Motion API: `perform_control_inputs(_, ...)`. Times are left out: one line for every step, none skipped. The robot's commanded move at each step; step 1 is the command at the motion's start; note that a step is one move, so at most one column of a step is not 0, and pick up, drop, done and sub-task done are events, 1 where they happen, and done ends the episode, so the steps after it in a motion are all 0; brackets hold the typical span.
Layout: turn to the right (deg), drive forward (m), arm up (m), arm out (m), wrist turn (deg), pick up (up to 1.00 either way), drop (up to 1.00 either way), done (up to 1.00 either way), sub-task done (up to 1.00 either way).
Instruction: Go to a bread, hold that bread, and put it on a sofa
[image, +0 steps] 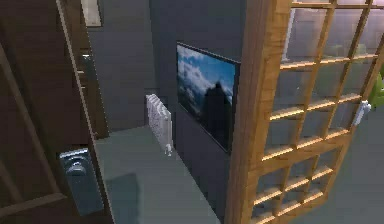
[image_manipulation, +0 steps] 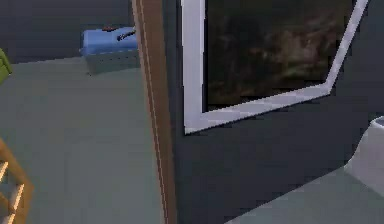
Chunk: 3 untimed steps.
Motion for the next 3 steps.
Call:
perform_control_inputs(0.0,0.6,0.0,0.0,0.0,0.0,0.0,0.0,0.0)
perform_control_inputs(-27.0,0.0,0.0,0.0,0.0,0.0,0.0,0.0,0.0)
perform_control_inputs(0.0,0.25,0.0,0.0,0.0,0.0,0.0,0.0,0.0)
